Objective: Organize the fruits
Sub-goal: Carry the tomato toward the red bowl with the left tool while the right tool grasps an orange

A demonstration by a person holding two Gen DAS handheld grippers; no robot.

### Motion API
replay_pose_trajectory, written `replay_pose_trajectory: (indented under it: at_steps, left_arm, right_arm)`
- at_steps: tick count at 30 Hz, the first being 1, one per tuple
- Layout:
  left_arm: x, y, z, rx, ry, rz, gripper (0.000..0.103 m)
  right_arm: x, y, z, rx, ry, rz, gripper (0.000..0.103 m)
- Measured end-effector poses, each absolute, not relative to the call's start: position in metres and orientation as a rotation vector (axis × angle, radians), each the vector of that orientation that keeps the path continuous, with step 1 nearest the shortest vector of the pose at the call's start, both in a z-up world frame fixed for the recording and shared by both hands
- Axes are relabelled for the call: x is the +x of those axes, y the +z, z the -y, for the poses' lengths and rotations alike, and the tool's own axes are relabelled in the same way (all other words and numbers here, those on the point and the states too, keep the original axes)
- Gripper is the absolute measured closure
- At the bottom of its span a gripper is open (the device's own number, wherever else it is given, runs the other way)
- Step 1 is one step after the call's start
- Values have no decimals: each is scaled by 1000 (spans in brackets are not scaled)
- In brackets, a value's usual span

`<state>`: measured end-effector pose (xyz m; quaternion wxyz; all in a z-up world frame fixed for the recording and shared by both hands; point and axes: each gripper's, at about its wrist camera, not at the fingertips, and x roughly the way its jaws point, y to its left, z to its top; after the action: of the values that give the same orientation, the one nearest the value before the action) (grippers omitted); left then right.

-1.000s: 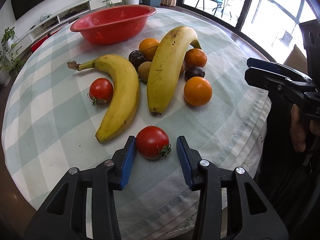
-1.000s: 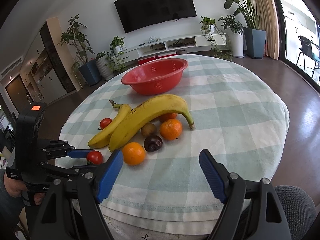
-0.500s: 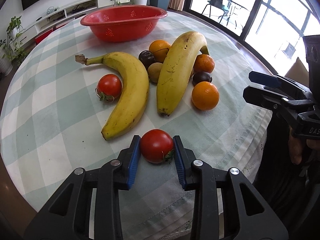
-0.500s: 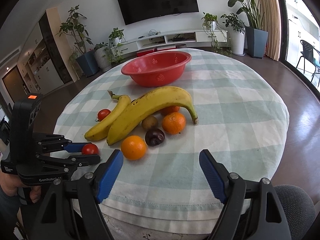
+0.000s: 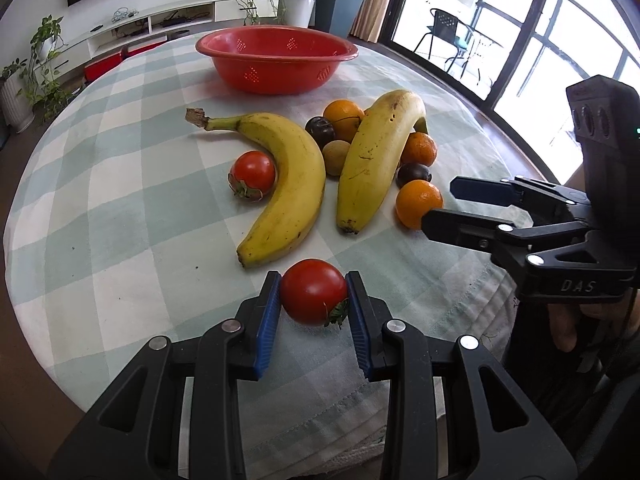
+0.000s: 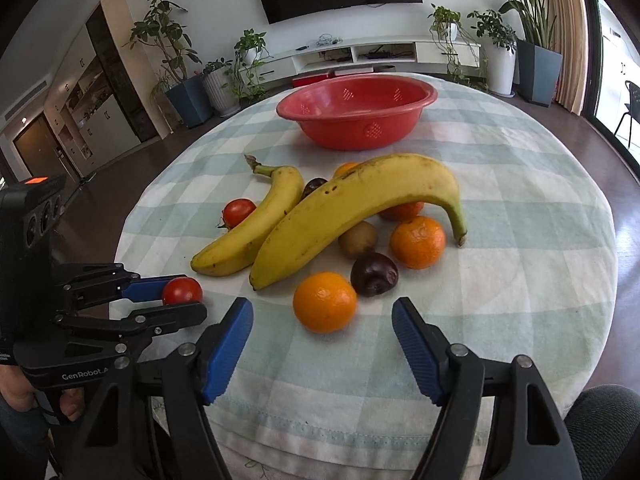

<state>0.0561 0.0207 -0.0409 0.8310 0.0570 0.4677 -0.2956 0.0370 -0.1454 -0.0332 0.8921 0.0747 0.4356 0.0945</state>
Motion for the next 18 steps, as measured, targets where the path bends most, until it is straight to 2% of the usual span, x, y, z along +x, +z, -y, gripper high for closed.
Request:
replay_pose_trajectory:
  at_steps: [5, 7, 11, 14, 18]
  left_arm:
    - [56, -40, -25, 90, -624, -982, 73]
    - [56, -40, -26, 83, -625, -979, 73]
    - [56, -41, -26, 81, -625, -982, 73]
    - [56, -43, -26, 83, -621, -989, 73]
    - [56, -44, -26, 88, -618, -988, 73]
  right_arm:
    - [49, -41, 139, 142, 194, -940, 40]
    - [51, -44, 135, 131, 196, -946, 47]
    - [52, -47, 133, 108, 185, -936, 52]
    - [51, -47, 135, 110, 174, -934, 60]
    - [49, -48, 141, 140, 179, -933, 62]
